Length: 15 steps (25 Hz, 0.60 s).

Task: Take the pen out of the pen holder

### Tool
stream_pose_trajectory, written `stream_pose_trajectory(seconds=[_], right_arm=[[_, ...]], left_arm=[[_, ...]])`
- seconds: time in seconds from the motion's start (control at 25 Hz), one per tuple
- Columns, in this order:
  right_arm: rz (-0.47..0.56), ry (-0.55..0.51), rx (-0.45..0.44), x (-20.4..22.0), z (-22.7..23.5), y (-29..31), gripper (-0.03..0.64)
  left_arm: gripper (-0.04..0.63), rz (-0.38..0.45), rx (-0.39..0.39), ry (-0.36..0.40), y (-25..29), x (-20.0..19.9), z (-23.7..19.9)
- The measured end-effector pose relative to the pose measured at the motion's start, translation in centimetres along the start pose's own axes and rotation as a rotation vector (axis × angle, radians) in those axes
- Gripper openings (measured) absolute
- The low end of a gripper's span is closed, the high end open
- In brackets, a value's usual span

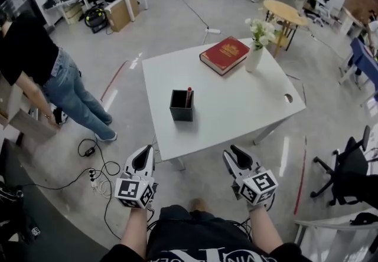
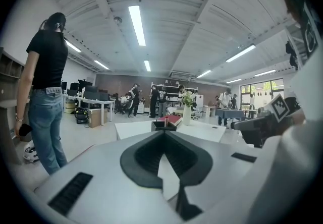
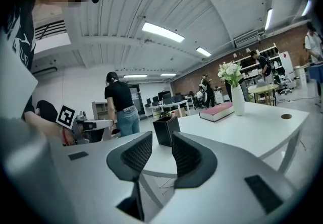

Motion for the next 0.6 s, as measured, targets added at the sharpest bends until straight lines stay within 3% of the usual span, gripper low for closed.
stream_pose_trajectory(seconds=[0.2, 0.6], right_arm=[[-0.011, 0.020, 0.001, 0.4, 0.7, 0.4, 0.132], [-0.064, 0.029, -0.055, 1.0, 2.3, 5.3, 0.132]], left_arm=[[0.003, -0.011, 0.017, 0.001, 1.2, 0.3, 0.2], [0.005, -0.051, -0.026, -0.029, 4.2, 2.4, -2.5]])
Point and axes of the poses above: the fingertips, and each gripper's own axes: y forward along the fingers, z to its right, x out of its underside, the point moved 9 cm from there along -y, backward along the fingers, and after that the axes turned 12 degrees about z, right-handed, at the moved point
